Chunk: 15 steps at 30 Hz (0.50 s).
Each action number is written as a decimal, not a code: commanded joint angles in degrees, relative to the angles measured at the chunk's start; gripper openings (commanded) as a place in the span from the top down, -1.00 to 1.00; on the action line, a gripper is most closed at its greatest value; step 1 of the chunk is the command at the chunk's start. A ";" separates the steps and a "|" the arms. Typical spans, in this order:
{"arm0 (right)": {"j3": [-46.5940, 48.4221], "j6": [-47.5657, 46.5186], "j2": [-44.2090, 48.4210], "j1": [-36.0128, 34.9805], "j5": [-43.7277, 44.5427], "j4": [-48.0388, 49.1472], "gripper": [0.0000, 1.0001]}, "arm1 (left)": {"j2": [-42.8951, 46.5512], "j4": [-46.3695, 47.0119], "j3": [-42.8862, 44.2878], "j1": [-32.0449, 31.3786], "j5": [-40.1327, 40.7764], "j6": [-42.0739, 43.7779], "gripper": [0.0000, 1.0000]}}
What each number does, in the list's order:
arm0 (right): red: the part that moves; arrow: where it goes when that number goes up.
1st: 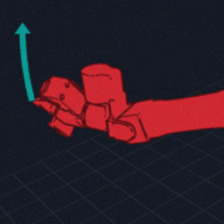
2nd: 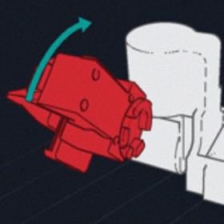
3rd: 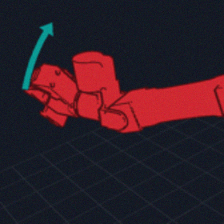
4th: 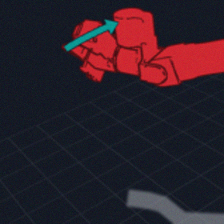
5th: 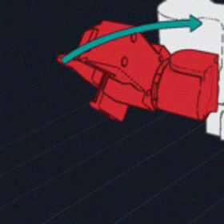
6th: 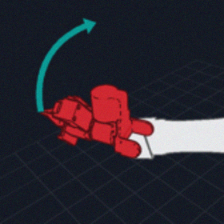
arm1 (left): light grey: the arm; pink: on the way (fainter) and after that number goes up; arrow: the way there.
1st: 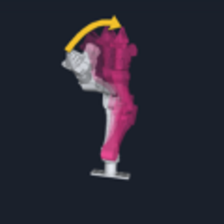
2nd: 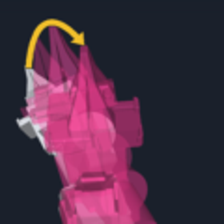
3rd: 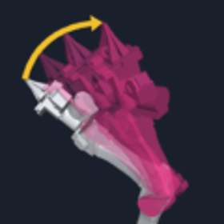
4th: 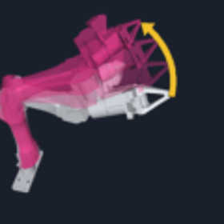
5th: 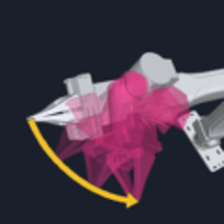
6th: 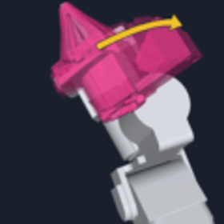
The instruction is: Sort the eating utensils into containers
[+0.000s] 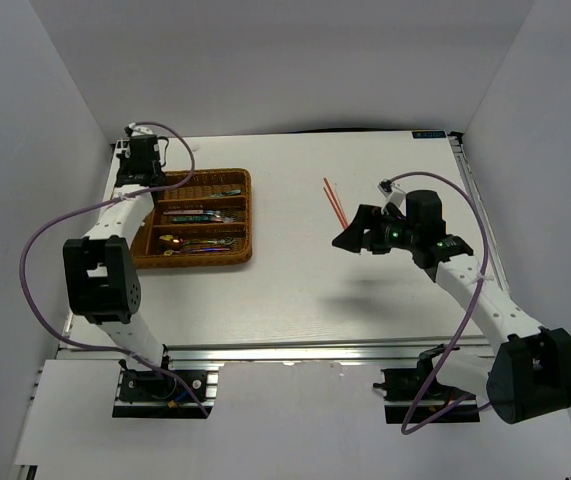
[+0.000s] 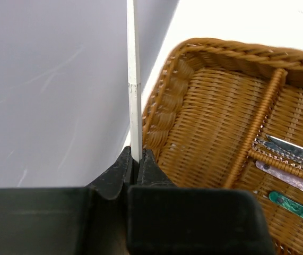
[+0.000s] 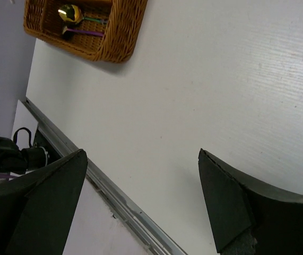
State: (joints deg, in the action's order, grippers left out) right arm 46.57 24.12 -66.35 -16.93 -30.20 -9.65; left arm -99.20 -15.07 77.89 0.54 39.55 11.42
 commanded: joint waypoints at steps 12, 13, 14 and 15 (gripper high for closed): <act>-1.74 0.05 2.10 0.14 -4.08 3.06 -0.79 | -5.92 12.51 -10.64 -0.71 -1.41 2.91 0.81; -1.57 0.05 2.01 0.14 -3.91 2.97 -0.79 | -5.92 12.70 -11.26 1.20 -1.41 2.64 0.74; -1.39 -0.04 1.84 0.14 -3.91 2.88 -0.79 | -5.92 13.65 -12.57 1.57 -1.32 2.21 0.71; -1.30 0.05 1.84 0.23 -3.82 2.88 -0.79 | -5.83 13.84 -13.19 1.83 -1.58 1.94 0.66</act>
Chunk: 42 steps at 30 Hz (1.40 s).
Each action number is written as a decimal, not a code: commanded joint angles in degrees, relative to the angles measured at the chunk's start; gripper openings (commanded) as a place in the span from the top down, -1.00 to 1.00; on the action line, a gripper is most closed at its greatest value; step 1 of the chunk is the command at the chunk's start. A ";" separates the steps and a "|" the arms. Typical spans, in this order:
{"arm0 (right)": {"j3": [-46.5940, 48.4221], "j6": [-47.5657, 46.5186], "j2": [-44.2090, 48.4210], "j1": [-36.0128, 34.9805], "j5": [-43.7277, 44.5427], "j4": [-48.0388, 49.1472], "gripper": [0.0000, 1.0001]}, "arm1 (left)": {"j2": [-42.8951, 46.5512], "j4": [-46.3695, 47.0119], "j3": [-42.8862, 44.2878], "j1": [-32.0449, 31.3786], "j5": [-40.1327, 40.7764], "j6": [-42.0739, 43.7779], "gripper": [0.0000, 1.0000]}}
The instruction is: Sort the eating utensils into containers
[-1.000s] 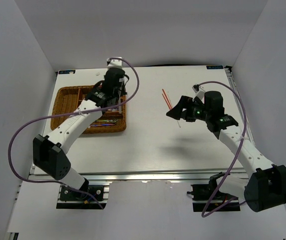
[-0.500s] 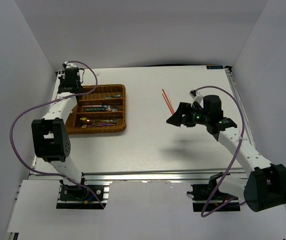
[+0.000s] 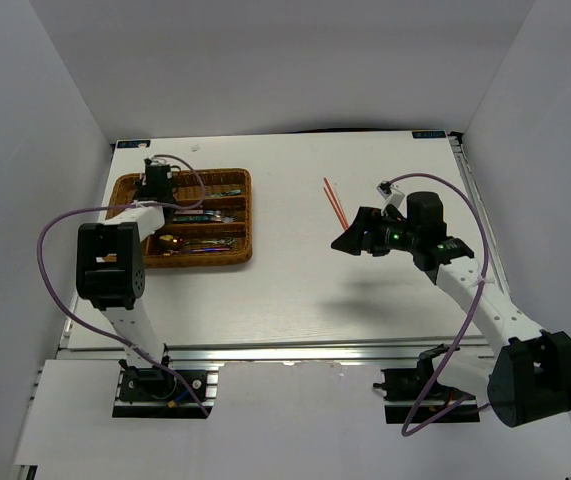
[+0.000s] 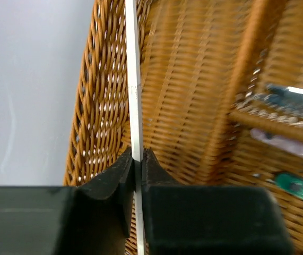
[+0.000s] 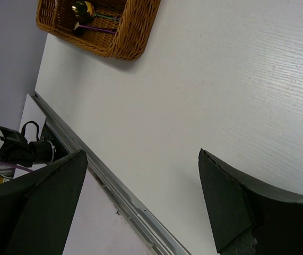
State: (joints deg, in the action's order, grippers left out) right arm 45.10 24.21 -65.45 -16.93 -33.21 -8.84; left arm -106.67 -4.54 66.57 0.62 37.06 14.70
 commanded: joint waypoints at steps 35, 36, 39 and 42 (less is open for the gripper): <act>32.15 -17.00 -39.58 -3.81 41.03 -19.55 0.29 | 55.08 -20.69 -22.62 1.93 -24.74 -38.08 -0.96; 31.98 -17.26 -40.36 -3.81 41.12 -19.72 0.29 | 55.26 -20.34 -22.97 1.84 -26.15 -38.16 -0.96; 31.80 -17.53 -41.77 -3.90 41.30 -20.25 0.30 | 54.99 -20.07 -22.97 1.58 -27.56 -38.08 -0.96; 31.28 -17.61 -42.65 -4.34 40.59 -20.34 0.30 | 54.73 -19.90 -22.88 1.57 -28.27 -37.90 -0.96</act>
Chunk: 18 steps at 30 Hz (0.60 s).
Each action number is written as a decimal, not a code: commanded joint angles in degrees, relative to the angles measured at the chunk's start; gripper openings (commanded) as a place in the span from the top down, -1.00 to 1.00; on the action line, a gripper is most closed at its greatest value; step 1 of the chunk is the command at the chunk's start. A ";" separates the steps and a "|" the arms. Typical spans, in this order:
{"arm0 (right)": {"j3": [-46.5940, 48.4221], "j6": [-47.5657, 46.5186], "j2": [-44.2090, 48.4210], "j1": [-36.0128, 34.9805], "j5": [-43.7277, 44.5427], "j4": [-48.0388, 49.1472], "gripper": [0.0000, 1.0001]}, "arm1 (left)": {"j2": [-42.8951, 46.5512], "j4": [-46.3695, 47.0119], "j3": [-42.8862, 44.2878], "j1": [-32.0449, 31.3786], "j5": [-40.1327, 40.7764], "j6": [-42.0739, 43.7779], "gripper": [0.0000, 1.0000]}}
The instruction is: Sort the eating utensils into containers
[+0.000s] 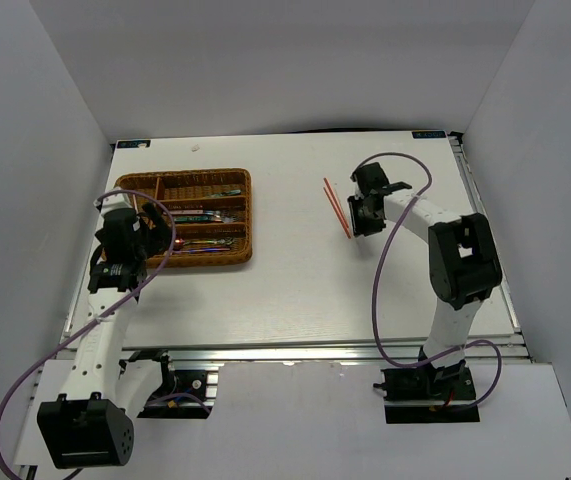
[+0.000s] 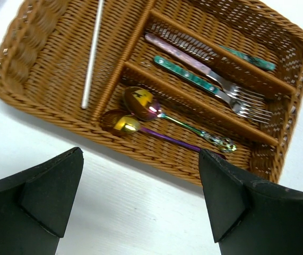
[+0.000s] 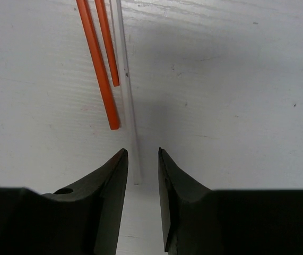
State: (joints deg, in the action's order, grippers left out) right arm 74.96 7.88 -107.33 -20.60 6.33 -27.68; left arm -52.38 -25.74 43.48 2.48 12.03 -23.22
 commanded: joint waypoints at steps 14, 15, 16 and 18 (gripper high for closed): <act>1.07 -0.58 -4.73 -2.60 2.46 -3.08 0.38 | 0.70 1.13 0.11 -0.46 -3.86 0.20 -0.96; 0.98 -0.50 -4.99 -2.52 2.90 -3.34 0.39 | 0.70 1.21 0.11 -0.55 -3.95 0.20 -0.96; 0.89 -0.41 -5.34 -2.52 3.16 -3.60 0.44 | 0.70 1.04 0.11 -0.63 -3.95 0.20 -0.96; 0.37 -0.50 -6.05 -2.43 3.08 -3.87 0.47 | 0.70 1.04 0.11 -0.81 -3.86 0.20 -0.96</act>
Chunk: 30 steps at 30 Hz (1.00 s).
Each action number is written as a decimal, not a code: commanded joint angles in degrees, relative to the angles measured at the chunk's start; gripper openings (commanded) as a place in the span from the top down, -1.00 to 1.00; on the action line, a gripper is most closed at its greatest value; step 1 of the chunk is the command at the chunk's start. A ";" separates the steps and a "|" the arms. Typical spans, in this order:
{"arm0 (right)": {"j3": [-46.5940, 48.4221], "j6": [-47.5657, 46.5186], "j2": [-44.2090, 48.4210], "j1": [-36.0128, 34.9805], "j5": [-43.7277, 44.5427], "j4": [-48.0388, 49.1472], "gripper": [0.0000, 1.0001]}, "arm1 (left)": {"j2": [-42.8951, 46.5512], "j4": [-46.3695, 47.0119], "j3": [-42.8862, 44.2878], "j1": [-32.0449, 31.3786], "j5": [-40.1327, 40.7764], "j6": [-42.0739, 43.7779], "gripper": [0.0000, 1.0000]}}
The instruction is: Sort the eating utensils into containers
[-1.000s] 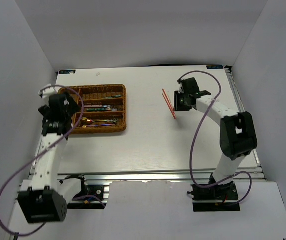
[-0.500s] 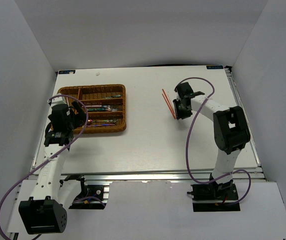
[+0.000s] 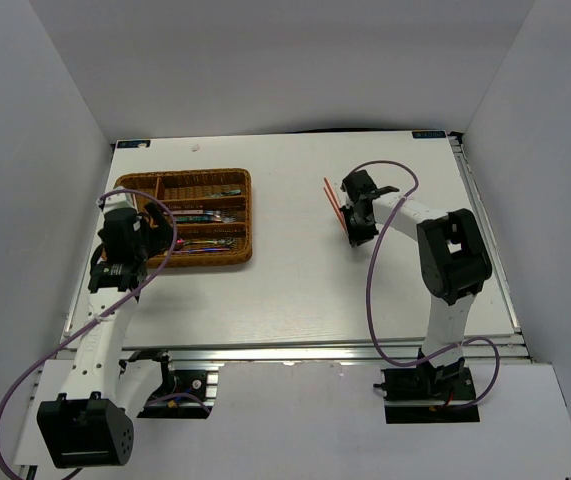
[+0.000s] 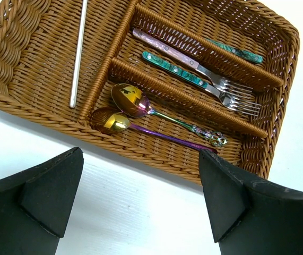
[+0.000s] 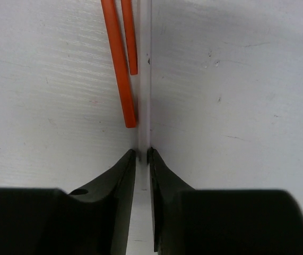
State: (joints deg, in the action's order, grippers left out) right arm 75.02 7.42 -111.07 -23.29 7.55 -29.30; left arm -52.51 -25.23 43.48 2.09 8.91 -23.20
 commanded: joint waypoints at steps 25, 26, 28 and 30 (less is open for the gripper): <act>-12.52 12.96 29.39 -1.49 -30.82 12.58 1.00 | -14.01 41.49 1.77 -29.22 -27.37 -20.74 -0.96; -13.66 14.97 30.46 -2.80 -31.10 14.60 1.00 | -16.63 42.54 3.26 -30.29 -25.97 -21.01 -0.96; -13.76 17.09 32.65 -3.69 -32.59 15.41 1.00 | -18.93 44.29 4.67 -32.67 -25.52 -21.71 -0.96; -14.03 18.06 33.72 -5.18 -34.78 17.59 1.00 | -21.56 47.99 5.12 -34.42 -25.26 -23.03 -0.96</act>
State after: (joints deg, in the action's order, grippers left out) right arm 61.69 21.19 -79.22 -27.29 -19.25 -19.16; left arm -72.40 14.35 46.15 -30.35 -16.10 -43.40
